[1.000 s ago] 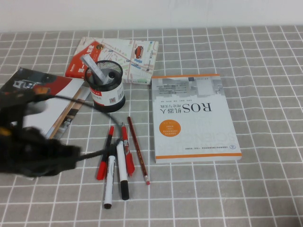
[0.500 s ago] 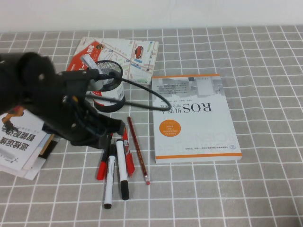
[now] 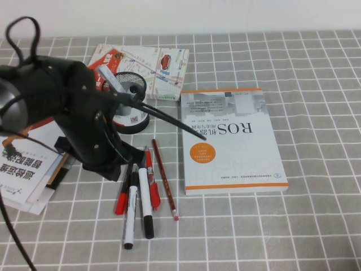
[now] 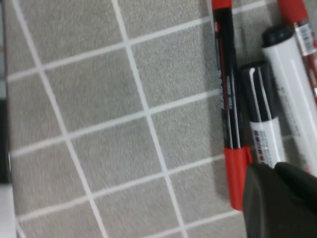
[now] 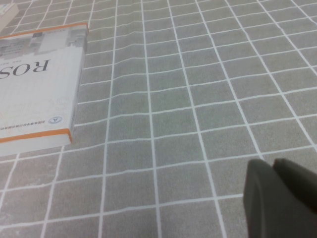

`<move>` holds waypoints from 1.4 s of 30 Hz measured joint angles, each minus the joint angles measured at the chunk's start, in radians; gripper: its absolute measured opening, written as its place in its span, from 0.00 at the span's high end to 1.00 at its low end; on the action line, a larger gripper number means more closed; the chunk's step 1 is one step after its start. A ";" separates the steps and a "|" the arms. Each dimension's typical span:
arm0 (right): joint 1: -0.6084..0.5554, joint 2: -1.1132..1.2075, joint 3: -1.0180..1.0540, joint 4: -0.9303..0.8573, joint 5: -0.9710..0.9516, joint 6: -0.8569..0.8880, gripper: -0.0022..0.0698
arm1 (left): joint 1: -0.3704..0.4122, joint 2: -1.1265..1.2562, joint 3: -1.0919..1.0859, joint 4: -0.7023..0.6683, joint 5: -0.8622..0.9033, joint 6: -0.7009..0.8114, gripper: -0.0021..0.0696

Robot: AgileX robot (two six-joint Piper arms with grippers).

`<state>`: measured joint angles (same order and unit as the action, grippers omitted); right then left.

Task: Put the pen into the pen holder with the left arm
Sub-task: Pick up the pen on the table

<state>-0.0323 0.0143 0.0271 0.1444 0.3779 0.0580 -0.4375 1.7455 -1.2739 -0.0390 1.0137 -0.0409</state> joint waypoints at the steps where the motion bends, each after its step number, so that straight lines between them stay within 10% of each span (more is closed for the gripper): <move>1: 0.000 0.000 0.000 0.000 0.000 0.000 0.99 | 0.000 0.009 -0.002 0.003 -0.002 0.020 0.97; 13: 0.000 0.000 0.000 0.000 0.000 0.000 0.99 | 0.000 0.115 -0.070 0.009 -0.018 0.072 0.58; 42: 0.000 0.000 0.000 0.000 0.000 0.000 0.99 | 0.000 0.212 -0.120 0.054 -0.041 0.032 0.56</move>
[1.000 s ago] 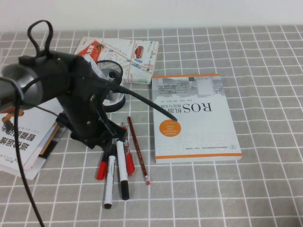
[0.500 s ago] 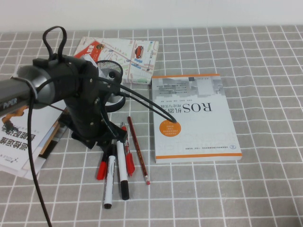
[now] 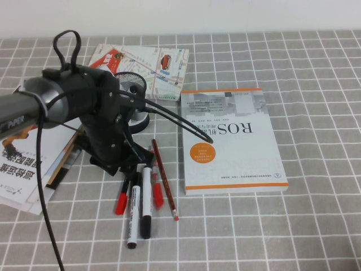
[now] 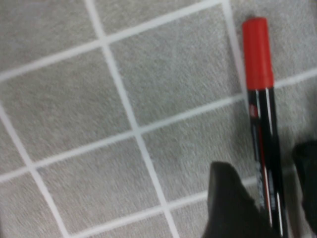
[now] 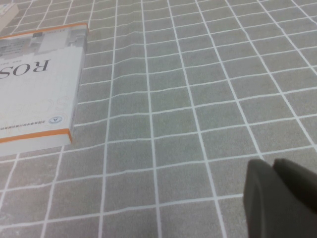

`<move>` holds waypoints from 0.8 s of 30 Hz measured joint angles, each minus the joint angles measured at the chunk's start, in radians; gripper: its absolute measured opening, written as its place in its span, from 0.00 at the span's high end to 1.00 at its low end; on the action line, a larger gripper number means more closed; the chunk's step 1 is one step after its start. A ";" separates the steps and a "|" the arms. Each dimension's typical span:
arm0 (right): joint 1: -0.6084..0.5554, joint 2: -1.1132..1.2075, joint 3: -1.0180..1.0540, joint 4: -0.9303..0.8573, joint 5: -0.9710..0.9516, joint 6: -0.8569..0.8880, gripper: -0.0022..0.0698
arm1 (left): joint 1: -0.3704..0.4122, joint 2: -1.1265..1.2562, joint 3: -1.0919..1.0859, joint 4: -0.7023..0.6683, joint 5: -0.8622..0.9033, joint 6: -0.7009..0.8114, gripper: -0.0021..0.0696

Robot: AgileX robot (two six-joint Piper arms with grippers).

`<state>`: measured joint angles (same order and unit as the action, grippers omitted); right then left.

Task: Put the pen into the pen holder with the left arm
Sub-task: Pick up the pen on the table

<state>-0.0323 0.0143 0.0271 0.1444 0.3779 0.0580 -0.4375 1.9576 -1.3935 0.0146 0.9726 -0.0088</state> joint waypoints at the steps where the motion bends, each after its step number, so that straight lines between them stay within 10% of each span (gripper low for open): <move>1: 0.000 0.000 0.000 0.000 0.000 0.000 0.99 | 0.000 0.002 -0.001 -0.003 0.000 -0.001 0.56; 24: 0.000 0.000 0.000 0.000 0.000 0.000 0.99 | 0.000 0.032 -0.042 0.049 0.015 -0.043 0.56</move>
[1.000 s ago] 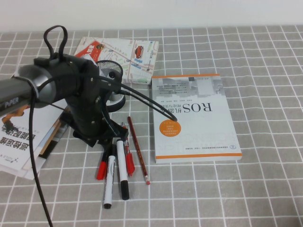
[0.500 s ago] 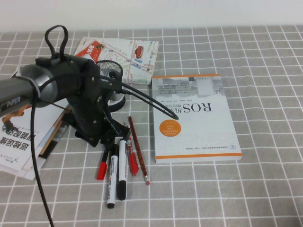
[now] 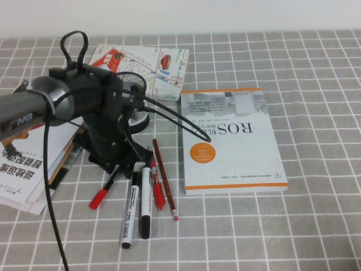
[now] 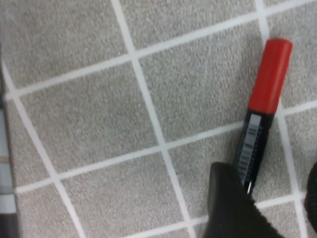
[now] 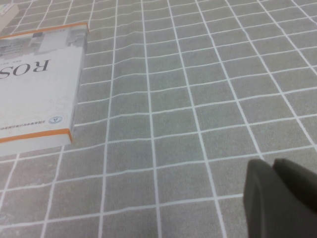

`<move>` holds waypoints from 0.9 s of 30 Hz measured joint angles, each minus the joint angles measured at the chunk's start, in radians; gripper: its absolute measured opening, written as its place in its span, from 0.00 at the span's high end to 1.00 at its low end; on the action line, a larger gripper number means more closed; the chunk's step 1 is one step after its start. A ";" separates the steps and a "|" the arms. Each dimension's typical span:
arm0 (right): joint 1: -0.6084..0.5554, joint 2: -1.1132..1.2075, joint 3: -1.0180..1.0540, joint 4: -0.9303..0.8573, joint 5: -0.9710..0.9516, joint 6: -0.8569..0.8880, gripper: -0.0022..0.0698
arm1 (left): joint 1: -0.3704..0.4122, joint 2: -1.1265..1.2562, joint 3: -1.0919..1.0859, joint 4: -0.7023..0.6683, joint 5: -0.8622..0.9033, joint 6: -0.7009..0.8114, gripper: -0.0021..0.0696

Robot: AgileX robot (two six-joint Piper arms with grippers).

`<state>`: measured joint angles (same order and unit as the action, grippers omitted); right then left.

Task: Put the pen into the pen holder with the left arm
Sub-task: Pick up the pen on the table

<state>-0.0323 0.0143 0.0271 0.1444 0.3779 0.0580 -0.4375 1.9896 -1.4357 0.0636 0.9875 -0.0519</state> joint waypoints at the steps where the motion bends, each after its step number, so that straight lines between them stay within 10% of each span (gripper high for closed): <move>1: 0.000 0.000 0.000 0.000 0.000 0.000 0.99 | 0.000 0.000 -0.002 0.000 0.005 0.000 0.56; 27: 0.000 0.000 0.000 0.000 0.000 0.000 0.99 | 0.000 0.030 -0.011 -0.004 0.105 0.126 0.68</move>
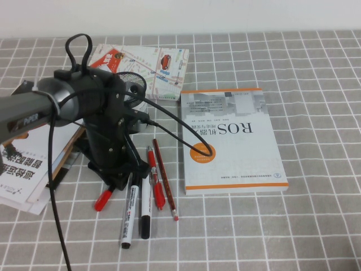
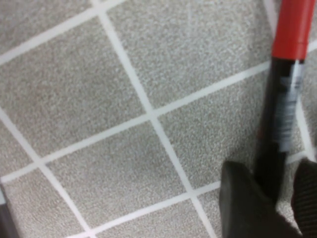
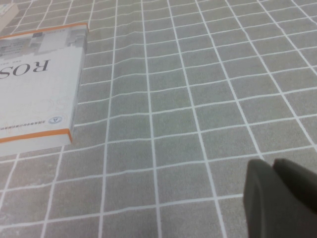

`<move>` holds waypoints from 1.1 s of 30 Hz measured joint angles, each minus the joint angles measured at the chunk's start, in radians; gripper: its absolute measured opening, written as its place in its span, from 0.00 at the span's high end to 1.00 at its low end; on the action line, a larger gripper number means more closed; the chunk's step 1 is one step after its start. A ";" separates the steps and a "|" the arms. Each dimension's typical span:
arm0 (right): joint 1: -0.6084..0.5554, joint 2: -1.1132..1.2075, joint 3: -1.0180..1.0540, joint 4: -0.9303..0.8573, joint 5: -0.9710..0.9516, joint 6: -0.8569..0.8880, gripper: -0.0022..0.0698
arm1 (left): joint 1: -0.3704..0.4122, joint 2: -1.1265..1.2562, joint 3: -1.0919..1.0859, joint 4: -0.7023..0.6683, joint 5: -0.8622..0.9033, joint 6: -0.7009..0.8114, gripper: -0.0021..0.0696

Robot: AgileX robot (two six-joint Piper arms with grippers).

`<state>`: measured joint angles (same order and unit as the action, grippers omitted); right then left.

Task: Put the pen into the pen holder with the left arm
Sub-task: Pick up the pen on the table, then place the pen onto the pen holder

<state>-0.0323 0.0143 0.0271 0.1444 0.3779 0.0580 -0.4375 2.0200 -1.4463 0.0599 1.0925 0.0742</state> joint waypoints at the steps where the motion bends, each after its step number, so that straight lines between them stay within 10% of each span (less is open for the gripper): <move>1: 0.000 0.000 0.000 0.000 0.000 0.000 0.99 | 0.000 0.002 -0.004 0.000 0.004 0.004 0.69; 9: 0.000 0.000 0.000 0.000 0.000 0.000 0.99 | -0.002 0.012 -0.014 -0.015 0.014 0.027 0.88; 23: 0.000 0.000 0.000 0.000 0.000 0.000 0.99 | -0.002 -0.152 0.003 -0.047 -0.014 0.047 0.88; 33: 0.000 0.000 0.000 0.000 0.000 0.000 0.99 | -0.002 -0.501 0.292 -0.120 -0.641 0.074 0.88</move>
<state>-0.0323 0.0143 0.0271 0.1444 0.3779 0.0580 -0.4393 1.5192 -1.1543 -0.0599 0.4518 0.1484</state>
